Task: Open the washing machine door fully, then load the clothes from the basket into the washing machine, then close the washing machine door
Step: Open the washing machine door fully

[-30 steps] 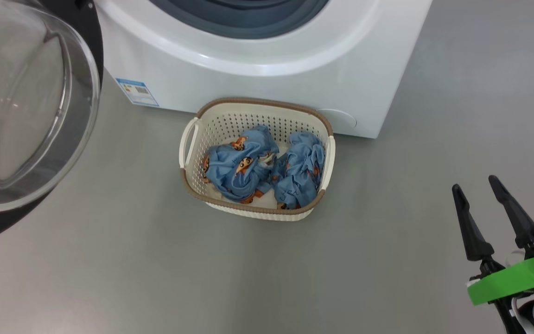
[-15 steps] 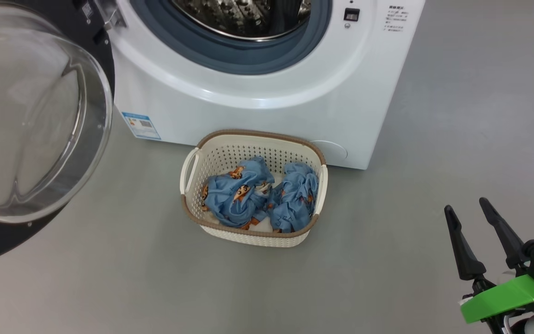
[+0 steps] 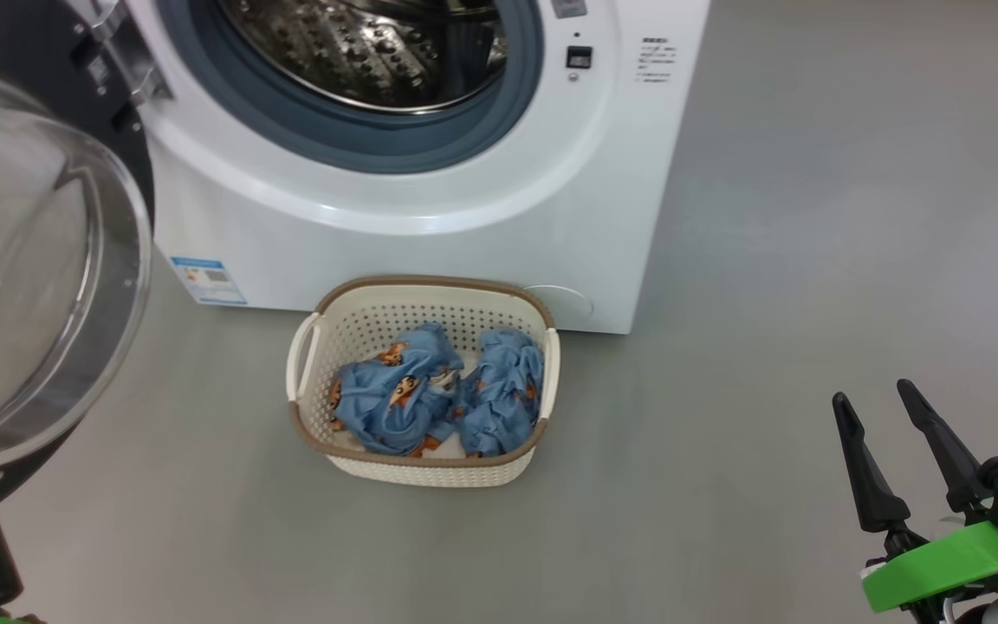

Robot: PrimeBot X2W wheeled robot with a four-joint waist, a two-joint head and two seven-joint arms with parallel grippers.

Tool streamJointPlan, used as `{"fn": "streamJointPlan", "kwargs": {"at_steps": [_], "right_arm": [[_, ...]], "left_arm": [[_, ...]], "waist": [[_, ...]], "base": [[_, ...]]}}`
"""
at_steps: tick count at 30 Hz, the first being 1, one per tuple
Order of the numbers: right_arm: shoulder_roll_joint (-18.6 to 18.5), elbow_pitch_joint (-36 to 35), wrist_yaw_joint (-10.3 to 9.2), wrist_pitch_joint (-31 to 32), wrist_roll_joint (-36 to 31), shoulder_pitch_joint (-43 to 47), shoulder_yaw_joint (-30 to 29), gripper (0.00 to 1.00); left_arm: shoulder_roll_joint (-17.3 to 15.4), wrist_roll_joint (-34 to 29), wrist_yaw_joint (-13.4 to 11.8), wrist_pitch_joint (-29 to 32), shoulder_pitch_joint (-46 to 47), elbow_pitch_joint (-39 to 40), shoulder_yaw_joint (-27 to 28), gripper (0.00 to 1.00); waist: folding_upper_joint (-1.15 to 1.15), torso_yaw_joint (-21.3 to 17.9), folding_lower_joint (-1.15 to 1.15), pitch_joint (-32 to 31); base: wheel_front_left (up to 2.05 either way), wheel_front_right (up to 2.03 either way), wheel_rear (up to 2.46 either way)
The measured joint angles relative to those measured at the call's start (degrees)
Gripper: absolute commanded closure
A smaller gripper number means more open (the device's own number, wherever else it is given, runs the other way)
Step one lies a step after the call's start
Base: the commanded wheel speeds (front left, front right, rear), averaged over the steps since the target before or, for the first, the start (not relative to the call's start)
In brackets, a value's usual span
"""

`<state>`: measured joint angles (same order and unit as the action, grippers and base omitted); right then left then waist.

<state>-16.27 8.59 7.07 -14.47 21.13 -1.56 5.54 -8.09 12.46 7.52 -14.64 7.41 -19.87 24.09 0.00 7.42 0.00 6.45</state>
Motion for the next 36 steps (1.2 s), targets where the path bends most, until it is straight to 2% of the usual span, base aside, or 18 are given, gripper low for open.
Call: {"fn": "streamJointPlan", "kwargs": {"at_steps": [21, 36], "right_arm": [[1.01, -0.52, 0.00, 0.01, 0.15, 3.59, -0.29, 0.00], [1.16, -0.66, 0.00, 0.01, 0.15, 3.59, -0.32, 0.00]], "left_arm": [[0.15, 0.10, 0.00, 0.01, -2.83, 2.82, -10.57, 0.00], [1.40, 0.45, 0.00, 0.01, -4.46, 4.81, -14.86, 0.00]], "waist": [[0.00, -8.34, 0.01, -2.34], [0.00, -10.75, 0.00, -2.25]], "base": [[0.00, 0.00, 0.00], [0.00, 0.00, 0.00]]}}
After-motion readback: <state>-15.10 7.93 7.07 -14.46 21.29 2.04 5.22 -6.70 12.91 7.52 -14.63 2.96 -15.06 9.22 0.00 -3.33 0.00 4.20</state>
